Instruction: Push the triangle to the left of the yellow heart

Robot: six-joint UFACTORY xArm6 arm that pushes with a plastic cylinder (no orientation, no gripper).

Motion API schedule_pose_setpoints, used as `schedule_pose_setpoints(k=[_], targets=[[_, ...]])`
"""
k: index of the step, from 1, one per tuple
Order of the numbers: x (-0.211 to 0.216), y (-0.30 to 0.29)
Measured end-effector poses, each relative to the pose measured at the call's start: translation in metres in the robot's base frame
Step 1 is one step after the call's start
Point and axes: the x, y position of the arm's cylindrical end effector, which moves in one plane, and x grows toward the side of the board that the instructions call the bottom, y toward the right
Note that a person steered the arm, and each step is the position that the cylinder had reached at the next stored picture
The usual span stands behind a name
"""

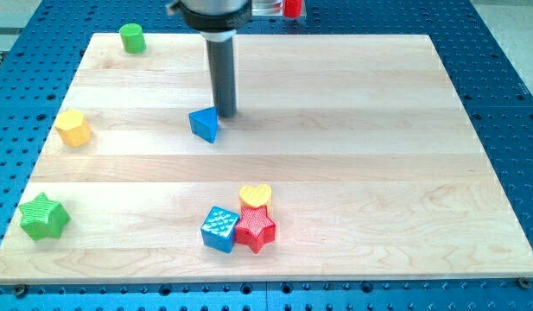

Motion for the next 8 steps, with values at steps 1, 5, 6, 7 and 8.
schedule_pose_setpoints(k=[1, 5, 6, 7, 8], targets=[[0.036, -0.044], [0.066, 0.058], [0.12, 0.046], [0.092, 0.023], [0.131, -0.006]])
